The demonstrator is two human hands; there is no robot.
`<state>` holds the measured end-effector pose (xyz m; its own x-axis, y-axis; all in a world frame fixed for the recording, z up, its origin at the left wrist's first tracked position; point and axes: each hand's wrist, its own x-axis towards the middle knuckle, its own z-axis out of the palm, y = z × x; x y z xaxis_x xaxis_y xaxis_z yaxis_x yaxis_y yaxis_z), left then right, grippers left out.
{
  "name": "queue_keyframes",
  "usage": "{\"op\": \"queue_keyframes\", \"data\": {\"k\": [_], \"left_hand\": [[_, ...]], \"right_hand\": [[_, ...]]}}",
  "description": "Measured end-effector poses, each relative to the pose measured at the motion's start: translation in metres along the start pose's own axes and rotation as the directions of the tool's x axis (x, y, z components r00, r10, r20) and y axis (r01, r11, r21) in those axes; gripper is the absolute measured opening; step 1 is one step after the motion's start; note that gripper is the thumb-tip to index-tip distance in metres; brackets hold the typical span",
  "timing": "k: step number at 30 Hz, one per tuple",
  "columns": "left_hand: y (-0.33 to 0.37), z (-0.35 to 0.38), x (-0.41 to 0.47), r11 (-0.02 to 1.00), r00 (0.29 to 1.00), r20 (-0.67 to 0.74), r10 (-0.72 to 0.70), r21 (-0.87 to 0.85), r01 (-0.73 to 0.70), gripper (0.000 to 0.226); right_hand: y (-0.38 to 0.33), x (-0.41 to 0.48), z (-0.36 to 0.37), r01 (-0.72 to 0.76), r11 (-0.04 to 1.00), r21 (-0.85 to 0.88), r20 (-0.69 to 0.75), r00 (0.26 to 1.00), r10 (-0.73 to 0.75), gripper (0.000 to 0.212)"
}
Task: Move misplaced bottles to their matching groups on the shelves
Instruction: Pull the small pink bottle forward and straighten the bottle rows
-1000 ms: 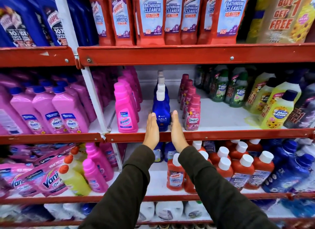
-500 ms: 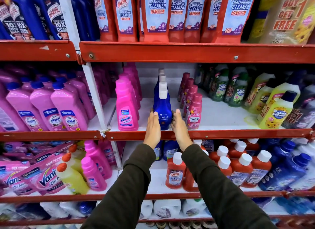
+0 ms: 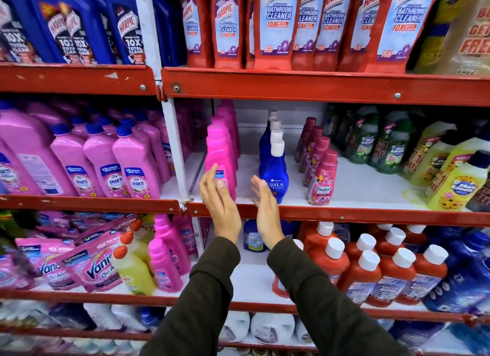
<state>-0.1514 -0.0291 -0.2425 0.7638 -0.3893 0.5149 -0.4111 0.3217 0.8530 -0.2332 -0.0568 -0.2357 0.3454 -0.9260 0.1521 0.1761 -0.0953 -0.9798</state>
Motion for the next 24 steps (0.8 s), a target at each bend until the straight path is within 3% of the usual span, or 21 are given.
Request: {"op": "queue_keyframes", "data": {"k": [2,5,8,9,12,17,20,24], "left_hand": [[-0.001,-0.011,0.014,0.996,0.996,-0.026,-0.087,-0.011,0.087,0.054],[-0.008,-0.022,0.037,0.945,0.938,0.139,-0.317,-0.037,0.325,0.055],[-0.019,-0.027,0.054,0.858,0.845,0.289,-0.451,-0.122,0.499,0.075],[-0.024,-0.028,0.057,0.853,0.829,0.320,-0.459,-0.103,0.512,0.079],[-0.020,-0.032,0.055,0.871,0.833,0.344,-0.433,-0.080,0.485,0.061],[-0.045,-0.031,0.055,0.896,0.844,0.339,-0.416,-0.006,0.444,0.100],[-0.045,-0.033,0.056,0.897,0.841,0.350,-0.412,-0.009,0.443,0.099],[-0.044,-0.035,0.057,0.882,0.821,0.365,-0.439,0.003,0.471,0.100]], "right_hand": [[-0.005,0.005,0.015,-0.083,0.996,-0.012,0.084,0.993,0.084,0.073],[-0.007,0.012,0.031,-0.119,0.993,-0.001,0.205,0.972,0.117,0.060],[-0.002,0.018,0.042,-0.138,0.990,0.025,0.256,0.958,0.127,0.052],[0.001,0.020,0.043,-0.131,0.991,0.015,0.251,0.960,0.123,0.050],[0.006,0.022,0.040,-0.136,0.991,-0.020,0.256,0.957,0.137,0.056],[0.007,0.021,0.038,-0.147,0.988,-0.049,0.244,0.957,0.154,0.049],[0.004,0.019,0.040,-0.137,0.989,-0.050,0.207,0.967,0.145,0.037],[0.004,0.018,0.040,-0.163,0.986,-0.044,0.218,0.961,0.169,0.054]]}}
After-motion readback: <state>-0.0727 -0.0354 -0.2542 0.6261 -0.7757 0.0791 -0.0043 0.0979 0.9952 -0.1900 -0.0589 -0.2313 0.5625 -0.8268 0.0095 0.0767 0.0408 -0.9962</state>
